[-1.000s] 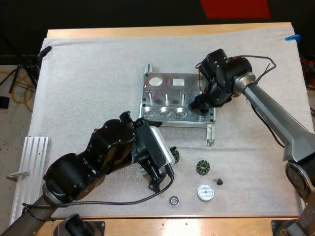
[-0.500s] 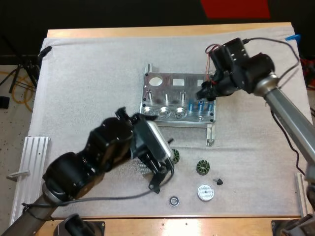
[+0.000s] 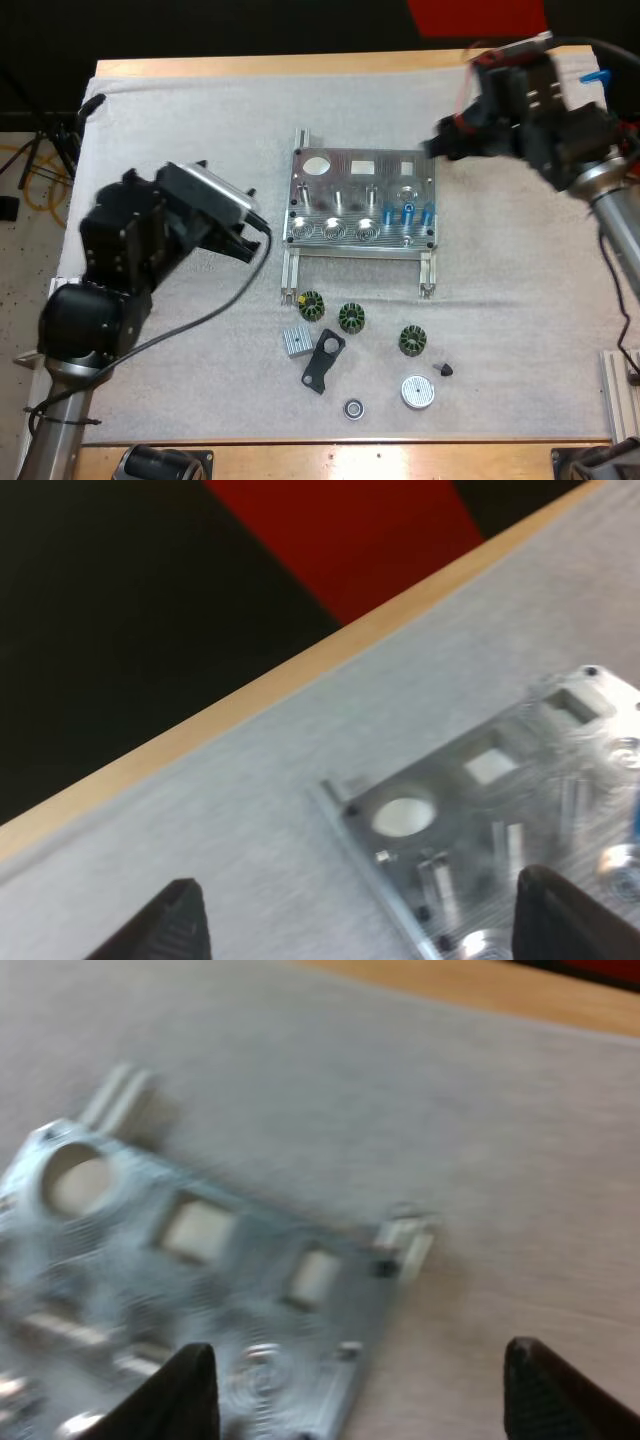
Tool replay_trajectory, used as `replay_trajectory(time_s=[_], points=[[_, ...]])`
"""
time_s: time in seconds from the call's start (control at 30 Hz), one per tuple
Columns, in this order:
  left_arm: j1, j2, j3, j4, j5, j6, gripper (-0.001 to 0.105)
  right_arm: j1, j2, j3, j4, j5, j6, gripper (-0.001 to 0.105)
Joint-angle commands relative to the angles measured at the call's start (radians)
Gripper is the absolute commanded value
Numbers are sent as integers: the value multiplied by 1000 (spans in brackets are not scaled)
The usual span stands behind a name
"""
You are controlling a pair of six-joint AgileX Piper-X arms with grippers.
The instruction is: Load cells from left to right
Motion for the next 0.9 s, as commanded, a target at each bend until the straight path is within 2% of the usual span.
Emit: replay_trajectory(time_s=[0.0,0.2,0.3,0.47,0.7,0.87], points=[[24,1,-2,-10,13,-10,63,-35,-29,-3,-2,3,5,59],[89,1,-2,8,13,-10,63,-147,-112,6,27,7,-9,59],[89,1,-2,42,13,-10,63,-210,-193,65,12,7,-12,59],[89,1,-2,90,13,-10,63,-301,-375,227,1,7,-36,59],[89,-65,-5,206,11,-10,63,-319,-651,383,8,12,-56,59],[89,-223,-5,254,-53,-42,63,-319,-847,478,30,12,-48,59]])
